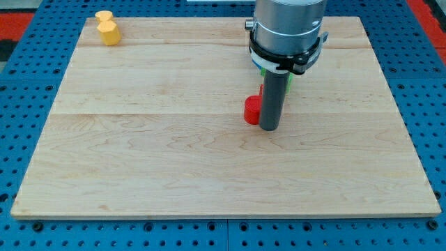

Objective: Move your arm towards the top left

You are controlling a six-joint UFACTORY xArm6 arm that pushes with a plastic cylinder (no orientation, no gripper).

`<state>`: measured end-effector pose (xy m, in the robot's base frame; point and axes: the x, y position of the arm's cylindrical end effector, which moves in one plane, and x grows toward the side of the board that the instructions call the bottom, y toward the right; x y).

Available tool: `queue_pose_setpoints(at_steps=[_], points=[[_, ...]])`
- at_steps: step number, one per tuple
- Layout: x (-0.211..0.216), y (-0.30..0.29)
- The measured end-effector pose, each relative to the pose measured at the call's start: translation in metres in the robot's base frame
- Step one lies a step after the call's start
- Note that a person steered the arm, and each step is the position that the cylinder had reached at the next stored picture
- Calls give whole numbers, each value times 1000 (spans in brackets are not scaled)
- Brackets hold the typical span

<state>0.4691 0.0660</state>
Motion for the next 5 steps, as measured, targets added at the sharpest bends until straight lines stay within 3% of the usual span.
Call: queue_pose_setpoints(at_steps=[3,5], points=[[9,-129],[-72,-181]])
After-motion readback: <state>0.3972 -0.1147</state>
